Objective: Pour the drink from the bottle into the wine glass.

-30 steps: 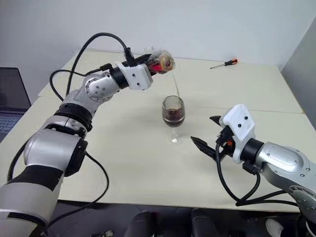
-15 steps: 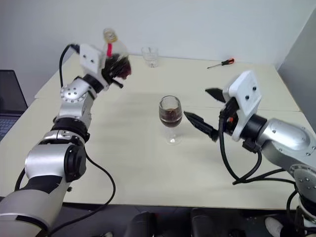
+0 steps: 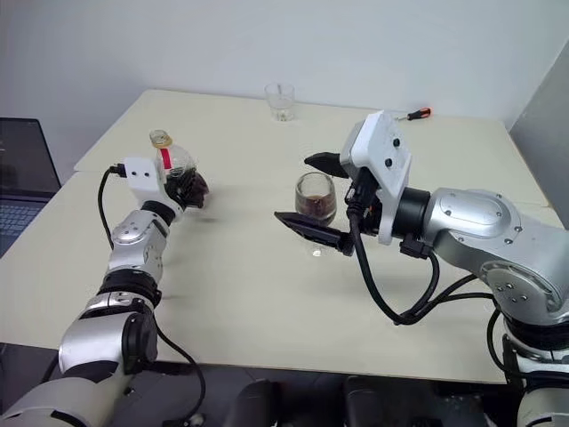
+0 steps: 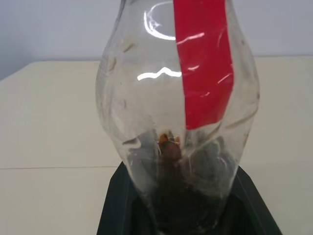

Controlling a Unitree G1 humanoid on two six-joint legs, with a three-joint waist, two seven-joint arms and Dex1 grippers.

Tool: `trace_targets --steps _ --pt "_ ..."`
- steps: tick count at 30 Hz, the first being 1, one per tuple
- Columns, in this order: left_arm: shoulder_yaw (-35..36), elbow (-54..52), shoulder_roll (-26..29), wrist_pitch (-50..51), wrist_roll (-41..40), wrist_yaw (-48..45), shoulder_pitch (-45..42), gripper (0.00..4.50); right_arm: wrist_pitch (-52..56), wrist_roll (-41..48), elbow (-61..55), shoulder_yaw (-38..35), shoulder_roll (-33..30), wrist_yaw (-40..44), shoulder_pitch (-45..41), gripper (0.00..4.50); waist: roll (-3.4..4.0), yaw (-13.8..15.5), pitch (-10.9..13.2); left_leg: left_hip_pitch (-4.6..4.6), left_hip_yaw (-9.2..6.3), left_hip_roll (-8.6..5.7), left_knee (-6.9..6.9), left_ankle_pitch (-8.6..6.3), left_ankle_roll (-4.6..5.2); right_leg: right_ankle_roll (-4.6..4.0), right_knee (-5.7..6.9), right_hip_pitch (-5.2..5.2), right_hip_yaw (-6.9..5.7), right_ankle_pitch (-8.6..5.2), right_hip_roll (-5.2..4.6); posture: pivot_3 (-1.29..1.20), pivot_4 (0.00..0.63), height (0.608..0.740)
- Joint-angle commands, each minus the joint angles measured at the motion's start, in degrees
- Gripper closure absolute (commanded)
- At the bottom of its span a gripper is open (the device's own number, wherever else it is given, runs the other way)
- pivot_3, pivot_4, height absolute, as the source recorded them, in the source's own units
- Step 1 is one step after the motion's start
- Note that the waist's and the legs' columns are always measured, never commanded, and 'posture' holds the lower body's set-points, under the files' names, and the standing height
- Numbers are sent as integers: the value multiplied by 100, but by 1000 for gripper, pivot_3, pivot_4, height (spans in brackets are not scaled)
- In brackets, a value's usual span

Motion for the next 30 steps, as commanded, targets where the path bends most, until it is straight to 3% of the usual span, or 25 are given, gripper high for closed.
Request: trace_targets --steps 1,2,11,18,30 --pt "124 -356 -54 -73 -130 199 158 3762 -154 -153 -15 -42 42 207 -174 0 0 -15 0 0 0 1 -1 0 0 0 1 0 0 0 0 0 150 740" --pt "126 -421 -80 -64 -129 205 218 3030 -147 -178 -5 -40 54 251 -185 0 0 -21 0 2 -1 1 -2 0 0 0 1 0 -1 0 1 0 150 740" --pt "161 -1216 -305 167 -245 473 677 90 -135 -455 145 -8 69 553 -213 0 0 -30 0 2 -3 2 -3 0 0 0 3 0 -1 0 1 0 150 740" --pt "203 -1994 -274 597 -366 586 1066 16 -243 -691 266 -5 72 838 -125 0 0 -31 0 4 -3 2 -4 0 0 0 3 0 -1 0 1 0 150 740" --pt "140 -5375 -287 2647 -768 762 2403 16 -1414 -1922 1806 486 111 2202 -447 0 1 -46 0 9 -3 2 -6 0 0 -1 4 1 3 -1 2 0 150 740"
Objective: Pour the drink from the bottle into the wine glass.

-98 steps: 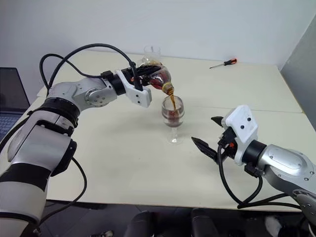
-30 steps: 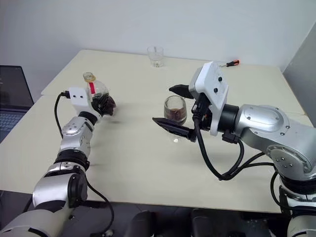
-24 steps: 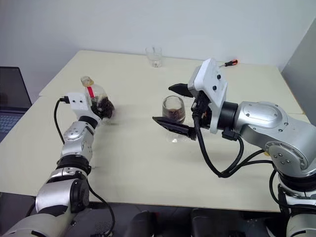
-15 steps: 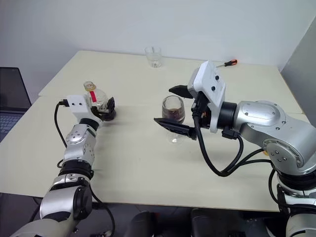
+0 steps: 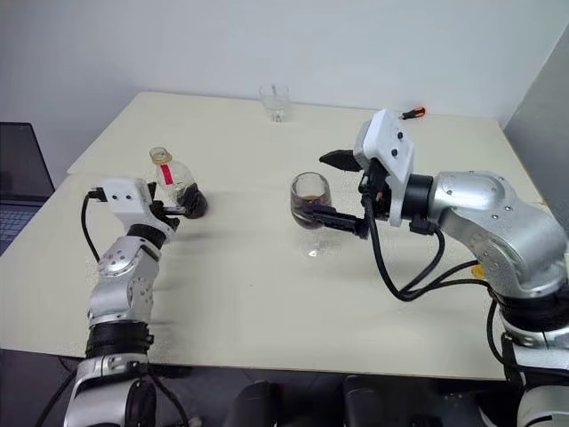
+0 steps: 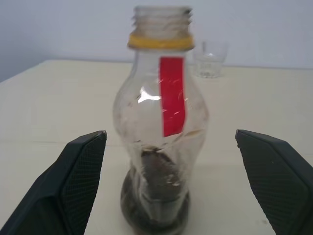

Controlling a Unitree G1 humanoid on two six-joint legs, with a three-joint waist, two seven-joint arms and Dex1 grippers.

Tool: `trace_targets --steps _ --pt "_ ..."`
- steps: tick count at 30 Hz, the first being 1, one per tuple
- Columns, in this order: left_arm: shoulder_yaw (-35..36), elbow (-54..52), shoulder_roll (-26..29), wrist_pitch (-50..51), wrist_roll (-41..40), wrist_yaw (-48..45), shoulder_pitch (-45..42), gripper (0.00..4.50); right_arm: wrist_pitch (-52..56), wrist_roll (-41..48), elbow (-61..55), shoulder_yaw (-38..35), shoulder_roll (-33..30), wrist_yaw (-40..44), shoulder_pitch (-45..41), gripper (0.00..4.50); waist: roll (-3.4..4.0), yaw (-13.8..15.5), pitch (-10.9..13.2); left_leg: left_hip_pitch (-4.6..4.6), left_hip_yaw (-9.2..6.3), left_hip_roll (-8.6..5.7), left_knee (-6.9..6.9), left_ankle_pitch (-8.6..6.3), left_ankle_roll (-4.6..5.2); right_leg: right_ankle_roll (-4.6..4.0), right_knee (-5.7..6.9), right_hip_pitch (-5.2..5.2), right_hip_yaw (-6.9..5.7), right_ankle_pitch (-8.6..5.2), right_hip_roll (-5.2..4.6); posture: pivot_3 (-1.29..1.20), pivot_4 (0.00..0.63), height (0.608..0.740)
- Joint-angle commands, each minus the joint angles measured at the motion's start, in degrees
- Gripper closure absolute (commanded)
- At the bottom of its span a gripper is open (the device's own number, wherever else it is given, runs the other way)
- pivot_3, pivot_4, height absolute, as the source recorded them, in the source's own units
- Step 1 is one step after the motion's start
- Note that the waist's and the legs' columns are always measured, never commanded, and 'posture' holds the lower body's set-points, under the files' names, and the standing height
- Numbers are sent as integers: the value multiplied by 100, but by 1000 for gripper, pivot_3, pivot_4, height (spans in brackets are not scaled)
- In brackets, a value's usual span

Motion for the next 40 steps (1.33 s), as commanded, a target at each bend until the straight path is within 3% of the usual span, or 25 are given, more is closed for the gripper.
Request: trace_targets --steps 1,12,19,24,27,31,40 --pt "76 -860 46 510 -181 101 98 16 -476 -354 318 73 72 401 -334 0 0 2 0 0 -1 0 -2 0 0 -1 0 0 -2 0 0 0 150 740" --pt "454 -2681 806 2055 -687 -139 579 16 -1163 -988 1355 225 347 1338 -816 0 2 -1 1 2 -4 0 -7 0 0 -5 -2 -1 -2 -3 1 0 150 740" --pt "1076 -3070 2198 2964 -1575 -1272 516 16 -1243 -1098 1573 11 199 1632 -833 0 4 -4 4 4 -4 1 -10 0 0 -12 -2 -3 -5 -8 0 0 150 740" --pt "1151 -2813 3216 3321 -2402 -2660 42 16 -987 -936 1470 -408 -193 1751 -618 0 3 31 7 4 -5 -1 -11 0 -1 -16 -8 -1 -12 -11 -1 0 150 740" --pt "738 -2457 3943 3300 -2575 -3864 -260 16 -586 -678 1235 -1098 -729 1681 -187 0 4 51 7 3 0 -3 -13 0 -1 -17 -19 1 -12 -11 -5 0 150 740" --pt "356 -2121 4374 3106 -2629 -4945 -507 16 -279 -413 854 -1667 -1218 1697 452 0 16 31 14 4 12 -2 -19 -1 -1 -23 -27 -1 -6 -16 -8 0 150 740" --pt "-723 -857 4462 2287 -1843 -6215 -1379 16 -229 -138 831 -2401 -1783 2061 1584 0 21 -24 17 10 7 7 -18 -1 1 -23 -4 -8 -6 -47 11 0 150 740"
